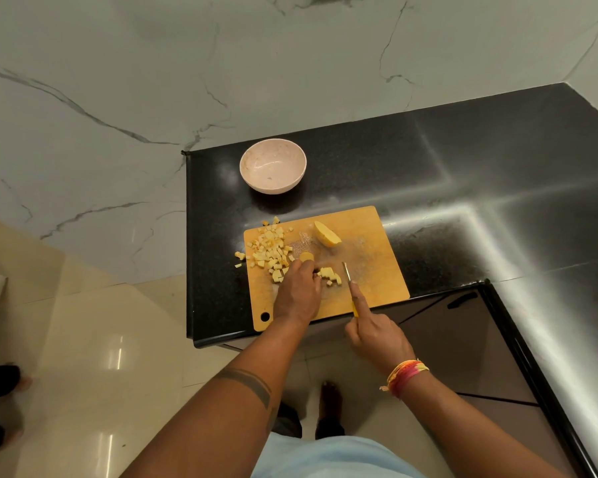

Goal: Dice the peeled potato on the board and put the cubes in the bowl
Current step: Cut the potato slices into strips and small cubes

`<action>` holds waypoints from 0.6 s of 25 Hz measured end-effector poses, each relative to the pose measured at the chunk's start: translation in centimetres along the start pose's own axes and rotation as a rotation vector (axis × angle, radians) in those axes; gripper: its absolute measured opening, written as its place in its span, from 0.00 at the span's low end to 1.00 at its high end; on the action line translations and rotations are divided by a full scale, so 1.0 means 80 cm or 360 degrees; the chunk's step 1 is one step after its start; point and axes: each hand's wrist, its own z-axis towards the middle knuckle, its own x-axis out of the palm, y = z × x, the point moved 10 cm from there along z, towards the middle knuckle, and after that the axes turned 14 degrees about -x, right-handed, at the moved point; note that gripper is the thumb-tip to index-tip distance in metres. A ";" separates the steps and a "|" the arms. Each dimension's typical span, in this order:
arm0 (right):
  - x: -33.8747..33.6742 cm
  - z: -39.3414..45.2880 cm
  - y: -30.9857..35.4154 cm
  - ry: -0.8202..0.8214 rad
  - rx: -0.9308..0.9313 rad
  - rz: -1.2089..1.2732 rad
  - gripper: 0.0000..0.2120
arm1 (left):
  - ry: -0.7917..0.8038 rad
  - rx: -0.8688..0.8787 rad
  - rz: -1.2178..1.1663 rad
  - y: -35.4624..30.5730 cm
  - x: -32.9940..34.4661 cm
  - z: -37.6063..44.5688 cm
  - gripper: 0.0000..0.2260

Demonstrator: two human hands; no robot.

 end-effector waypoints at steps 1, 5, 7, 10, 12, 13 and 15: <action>0.000 0.001 -0.005 0.0001 0.0020 0.0005 0.39 | 0.0014 0.0001 -0.0011 0.001 0.001 -0.002 0.09; 0.015 0.001 0.004 0.0040 -0.0015 -0.0017 0.41 | 0.0053 -0.0034 -0.0070 0.011 0.003 -0.008 0.12; 0.028 0.006 0.019 0.0072 -0.0068 -0.0059 0.40 | 0.0046 -0.0039 -0.0075 0.016 0.000 -0.008 0.11; 0.048 0.018 0.045 0.0134 -0.0157 -0.0101 0.40 | 0.0009 -0.0091 -0.0030 0.031 -0.012 -0.003 0.09; 0.055 0.026 0.060 0.0138 -0.0188 -0.0070 0.40 | -0.0028 -0.0113 -0.0013 0.042 -0.022 -0.001 0.09; 0.055 0.028 0.066 0.0123 -0.0201 -0.0052 0.40 | -0.0050 -0.0120 -0.0013 0.047 -0.027 0.000 0.08; 0.046 0.029 0.069 0.0058 -0.0218 -0.0049 0.40 | -0.0071 -0.0117 -0.0029 0.052 -0.033 -0.001 0.07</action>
